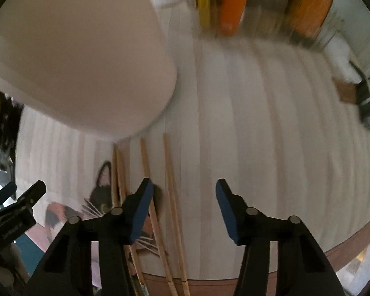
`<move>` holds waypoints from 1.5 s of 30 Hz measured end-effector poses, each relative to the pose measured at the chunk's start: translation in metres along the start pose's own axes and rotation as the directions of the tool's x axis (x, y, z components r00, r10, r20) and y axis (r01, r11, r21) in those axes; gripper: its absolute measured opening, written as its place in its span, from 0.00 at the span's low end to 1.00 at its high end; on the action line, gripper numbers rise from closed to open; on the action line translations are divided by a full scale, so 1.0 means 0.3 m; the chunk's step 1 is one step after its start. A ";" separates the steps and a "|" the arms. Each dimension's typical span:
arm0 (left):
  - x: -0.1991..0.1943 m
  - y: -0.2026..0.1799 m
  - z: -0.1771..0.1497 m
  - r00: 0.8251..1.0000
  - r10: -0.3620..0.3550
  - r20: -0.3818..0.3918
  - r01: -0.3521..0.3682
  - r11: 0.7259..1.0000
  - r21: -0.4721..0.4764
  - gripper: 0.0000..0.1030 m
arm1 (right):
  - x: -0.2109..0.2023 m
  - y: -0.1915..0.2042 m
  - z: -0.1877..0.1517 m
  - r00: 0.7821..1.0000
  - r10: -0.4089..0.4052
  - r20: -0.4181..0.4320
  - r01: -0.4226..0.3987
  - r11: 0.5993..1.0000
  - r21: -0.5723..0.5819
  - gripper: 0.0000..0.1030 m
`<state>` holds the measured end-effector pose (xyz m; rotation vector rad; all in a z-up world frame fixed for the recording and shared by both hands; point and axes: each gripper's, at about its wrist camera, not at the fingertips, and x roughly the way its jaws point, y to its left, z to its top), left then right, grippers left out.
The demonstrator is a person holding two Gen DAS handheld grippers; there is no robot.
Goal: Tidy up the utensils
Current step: 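Grasp a wooden chopstick on the mat with the left tool while the right tool grasps one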
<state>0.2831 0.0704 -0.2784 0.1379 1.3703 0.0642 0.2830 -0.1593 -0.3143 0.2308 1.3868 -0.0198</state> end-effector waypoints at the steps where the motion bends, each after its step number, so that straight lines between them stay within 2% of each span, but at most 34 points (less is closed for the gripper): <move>1: 0.007 -0.015 0.003 1.000 -0.025 -0.007 0.025 1.000 0.002 0.92 | 0.023 0.005 -0.006 1.000 0.001 -0.016 -0.002 1.000 -0.009 0.46; 3: 0.004 -0.065 -0.004 0.996 -0.084 -0.024 0.084 0.996 0.014 0.83 | 0.057 0.013 -0.019 0.999 -0.007 -0.041 0.006 1.000 -0.031 0.23; 4: 0.001 -0.089 -0.005 0.992 -0.122 -0.041 0.123 0.992 0.021 0.75 | 0.067 0.017 -0.028 0.999 -0.020 -0.048 0.017 0.998 -0.052 0.18; 5: 0.008 -0.122 -0.009 0.984 -0.168 -0.066 0.170 0.985 0.027 0.70 | 0.063 0.020 -0.036 0.998 -0.053 -0.028 0.051 0.996 -0.075 0.07; 7: 0.022 -0.175 -0.016 0.969 -0.223 -0.104 0.227 0.973 0.035 0.53 | 0.058 -0.011 -0.048 0.996 -0.089 -0.028 0.087 0.994 -0.065 0.06; 9: 0.036 -0.231 -0.022 0.959 -0.250 -0.132 0.259 0.964 0.058 0.43 | 0.046 -0.068 -0.059 0.994 -0.107 -0.032 0.106 0.994 -0.026 0.07; 12: 0.053 -0.295 -0.029 0.957 -0.248 -0.149 0.264 0.959 0.102 0.37 | 0.029 -0.153 -0.077 0.993 -0.107 -0.045 0.108 0.994 0.020 0.07; 13: 0.051 -0.313 -0.027 0.958 -0.245 -0.146 0.262 0.958 0.114 0.32 | 0.023 -0.177 -0.084 0.992 -0.116 -0.048 0.117 0.993 0.027 0.07; 15: 0.046 -0.351 -0.025 0.971 -0.196 -0.136 0.217 0.963 0.162 0.30 | 0.014 -0.220 -0.096 0.991 -0.123 -0.051 0.126 0.991 0.046 0.07; 17: 0.042 -0.369 -0.024 0.981 -0.154 -0.118 0.175 0.965 0.193 0.19 | 0.007 -0.261 -0.104 0.991 -0.126 -0.052 0.130 0.990 0.063 0.07; 18: 0.039 -0.373 -0.023 0.983 -0.145 -0.111 0.166 0.965 0.204 0.09 | 0.003 -0.277 -0.110 0.991 -0.125 -0.052 0.129 0.989 0.073 0.07; 19: 0.037 -0.376 -0.023 0.981 -0.152 -0.116 0.174 0.964 0.203 0.06 | -0.002 -0.293 -0.115 0.991 -0.123 -0.050 0.126 0.989 0.081 0.07; 25: 0.042 -0.268 -0.021 0.987 -0.111 -0.112 0.130 0.975 0.181 0.04 | -0.009 -0.333 -0.122 0.990 -0.133 -0.054 0.137 0.987 0.083 0.07; 31: 0.040 -0.156 -0.036 0.989 -0.098 -0.113 0.113 0.985 0.128 0.04 | -0.006 -0.227 -0.120 0.991 -0.120 -0.064 0.124 0.991 0.051 0.07; 35: 0.031 -0.133 -0.038 0.988 -0.105 -0.112 0.117 0.987 0.111 0.04 | -0.007 -0.172 -0.136 0.992 -0.107 -0.066 0.108 0.994 0.018 0.07; 38: 0.016 -0.113 -0.021 0.988 -0.109 -0.113 0.121 0.987 0.105 0.04 | -0.010 -0.145 -0.145 0.989 -0.137 -0.062 0.137 0.991 -0.009 0.07; 40: 0.014 -0.089 -0.007 0.987 -0.115 -0.113 0.127 0.987 0.097 0.05 | -0.006 -0.139 -0.150 0.984 -0.153 -0.086 0.152 0.988 -0.020 0.10; 42: 0.008 -0.095 -0.022 0.986 -0.120 -0.113 0.131 0.987 0.089 0.05 | -0.001 -0.129 -0.161 0.980 -0.156 -0.122 0.155 0.988 -0.020 0.22; 45: 0.030 -0.056 -0.041 0.986 -0.121 -0.112 0.131 0.987 0.089 0.05 | 0.000 -0.129 -0.182 0.982 -0.150 -0.115 0.147 0.989 -0.031 0.22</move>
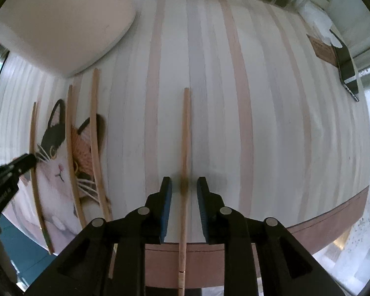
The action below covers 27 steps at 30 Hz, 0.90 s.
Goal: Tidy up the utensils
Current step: 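Grasp a wooden chopstick on the mat with the left tool while the right tool grasps one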
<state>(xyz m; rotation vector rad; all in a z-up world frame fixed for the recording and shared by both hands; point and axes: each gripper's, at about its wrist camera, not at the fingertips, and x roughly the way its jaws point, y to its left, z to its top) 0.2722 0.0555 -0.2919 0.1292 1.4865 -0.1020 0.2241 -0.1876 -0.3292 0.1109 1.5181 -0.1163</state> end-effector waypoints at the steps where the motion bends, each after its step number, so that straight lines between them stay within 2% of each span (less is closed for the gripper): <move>1: -0.002 0.006 0.001 1.000 -0.001 0.000 0.001 1.000 -0.002 0.05 | -0.002 0.003 -0.002 1.000 -0.004 0.003 0.004 1.000 0.001 0.22; 2: 0.003 0.011 -0.004 1.000 -0.002 0.001 0.002 1.000 -0.004 0.05 | -0.003 0.006 -0.002 1.000 -0.007 0.004 0.007 1.000 0.004 0.19; 3: 0.009 0.005 -0.009 1.000 -0.001 0.001 0.001 1.000 -0.004 0.05 | 0.000 0.019 -0.005 1.000 -0.003 0.007 0.003 1.000 0.004 0.07; 9: 0.010 -0.011 -0.006 1.000 -0.003 0.000 0.003 1.000 -0.007 0.05 | 0.000 0.045 0.019 0.998 0.056 0.012 -0.056 0.997 0.047 0.07; 15: 0.008 -0.012 -0.002 1.000 -0.005 0.000 0.005 1.000 -0.012 0.05 | -0.007 0.077 0.063 0.999 0.033 -0.016 -0.033 0.999 0.016 0.08; 17: 0.007 -0.013 0.003 1.000 -0.004 -0.002 0.004 1.000 -0.010 0.05 | 0.015 0.076 0.114 0.999 0.023 -0.027 -0.023 1.000 0.009 0.08; 21: 0.012 -0.018 0.013 1.000 -0.002 -0.004 0.002 1.000 -0.006 0.05 | 0.031 0.137 0.147 0.999 -0.008 -0.037 0.008 1.000 -0.015 0.08; 24: 0.016 -0.023 0.019 1.000 0.002 0.000 -0.002 1.000 0.000 0.05 | 0.048 0.188 0.152 0.999 -0.012 -0.035 0.012 1.000 -0.018 0.08; 27: 0.019 -0.033 0.022 1.000 0.009 0.010 -0.009 1.000 0.010 0.05 | 0.052 0.180 0.145 0.999 -0.011 -0.031 0.010 1.000 -0.022 0.08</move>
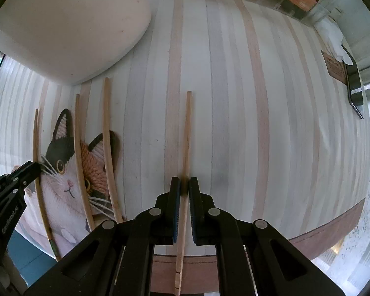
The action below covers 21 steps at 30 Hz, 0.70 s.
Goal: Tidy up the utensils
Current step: 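Grasp a wooden chopstick on the mat with the left tool while the right tool grasps one, then lift both chopsticks and carry them above the cream holder with both tools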
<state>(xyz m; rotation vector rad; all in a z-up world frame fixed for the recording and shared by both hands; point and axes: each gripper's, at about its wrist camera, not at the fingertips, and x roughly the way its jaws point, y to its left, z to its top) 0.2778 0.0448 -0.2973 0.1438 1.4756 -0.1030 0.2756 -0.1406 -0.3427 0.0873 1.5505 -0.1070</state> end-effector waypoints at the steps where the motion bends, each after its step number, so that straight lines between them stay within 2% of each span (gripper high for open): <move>1: -0.001 -0.003 -0.001 1.000 0.002 0.004 -0.002 1.000 0.001 0.05 | 0.000 -0.001 0.000 1.000 0.000 0.001 0.000 1.000 0.001 0.08; 7: -0.031 -0.018 -0.019 0.998 0.042 0.055 -0.042 0.999 0.000 0.04 | -0.006 -0.041 -0.041 0.999 0.009 0.037 -0.010 1.000 0.022 0.07; 13: -0.145 -0.009 -0.022 0.984 0.085 0.154 -0.082 0.996 -0.021 0.04 | -0.086 -0.088 -0.084 0.994 0.011 0.110 -0.016 0.999 0.046 0.07; 18: -0.266 0.016 -0.020 0.967 0.097 0.236 -0.085 0.994 -0.061 0.04 | -0.199 -0.101 -0.107 0.978 0.012 0.208 -0.021 0.999 0.042 0.07; 21: -0.347 0.035 -0.023 0.952 0.094 0.292 -0.070 0.993 -0.091 0.04 | -0.288 -0.115 -0.119 0.959 0.024 0.284 -0.038 0.998 0.045 0.07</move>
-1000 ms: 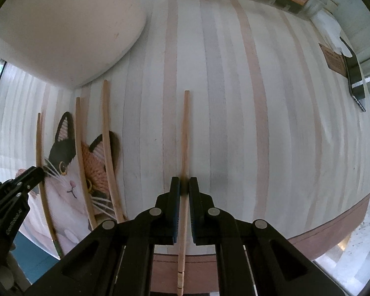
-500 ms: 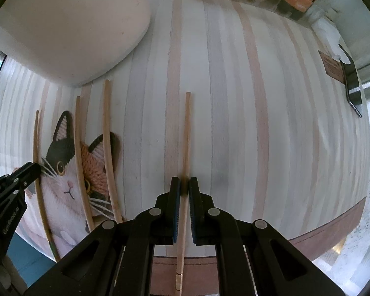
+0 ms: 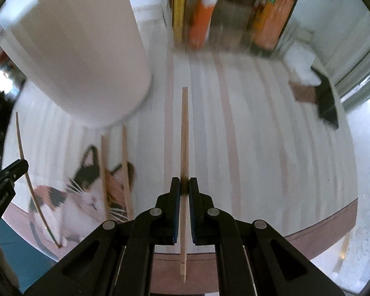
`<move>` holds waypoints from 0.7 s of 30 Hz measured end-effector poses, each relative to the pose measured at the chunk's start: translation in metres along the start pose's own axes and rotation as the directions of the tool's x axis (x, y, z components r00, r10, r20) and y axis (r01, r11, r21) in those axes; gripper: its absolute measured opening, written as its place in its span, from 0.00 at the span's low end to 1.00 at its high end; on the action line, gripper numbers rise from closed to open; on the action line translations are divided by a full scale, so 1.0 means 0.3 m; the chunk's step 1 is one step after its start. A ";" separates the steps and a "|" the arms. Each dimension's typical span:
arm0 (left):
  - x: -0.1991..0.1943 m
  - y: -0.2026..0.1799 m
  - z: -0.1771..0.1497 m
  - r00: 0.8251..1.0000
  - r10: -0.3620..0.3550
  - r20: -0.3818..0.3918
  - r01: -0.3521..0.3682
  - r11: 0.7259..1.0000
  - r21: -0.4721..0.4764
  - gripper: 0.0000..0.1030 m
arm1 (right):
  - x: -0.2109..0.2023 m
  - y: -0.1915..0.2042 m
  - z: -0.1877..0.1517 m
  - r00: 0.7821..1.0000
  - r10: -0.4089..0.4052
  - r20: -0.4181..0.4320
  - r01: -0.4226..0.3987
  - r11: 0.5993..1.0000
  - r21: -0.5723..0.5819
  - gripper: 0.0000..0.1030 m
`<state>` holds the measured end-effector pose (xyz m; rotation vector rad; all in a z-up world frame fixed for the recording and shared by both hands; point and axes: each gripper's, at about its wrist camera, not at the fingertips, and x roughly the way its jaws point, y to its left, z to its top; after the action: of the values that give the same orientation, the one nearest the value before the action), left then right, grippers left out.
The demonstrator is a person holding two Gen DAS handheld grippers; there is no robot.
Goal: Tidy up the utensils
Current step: 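Lift both chopsticks and carry them above the cream holder with both tools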
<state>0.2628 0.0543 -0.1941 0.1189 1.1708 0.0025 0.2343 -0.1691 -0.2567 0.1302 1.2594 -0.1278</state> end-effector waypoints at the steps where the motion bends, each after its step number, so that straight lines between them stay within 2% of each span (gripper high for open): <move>1: -0.033 0.007 0.009 1.000 -0.004 0.027 0.004 1.000 -0.013 0.04 | -0.030 -0.002 0.004 1.000 0.003 0.028 -0.003 1.000 0.004 0.07; 7: -0.172 0.069 0.094 0.990 -0.027 0.139 0.033 0.998 -0.045 0.04 | -0.170 -0.008 0.047 0.987 0.029 0.156 -0.035 0.999 0.036 0.07; 13: -0.331 0.119 0.185 0.968 -0.074 0.241 0.101 0.990 -0.100 0.04 | -0.304 -0.021 0.103 0.956 0.036 0.291 -0.059 0.996 0.072 0.06; 16: -0.435 0.165 0.242 0.950 -0.122 0.288 0.166 0.977 -0.134 0.04 | -0.388 -0.032 0.146 0.936 0.057 0.347 -0.097 0.990 0.099 0.06; 21: -0.624 0.224 0.331 0.904 -0.172 0.391 0.247 0.957 -0.152 0.04 | -0.584 -0.051 0.245 0.882 0.129 0.454 -0.201 0.973 0.115 0.06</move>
<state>0.2853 0.1001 0.0223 -0.1803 0.7884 -0.0912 0.2480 -0.1921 -0.0680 0.3287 0.7733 -0.1024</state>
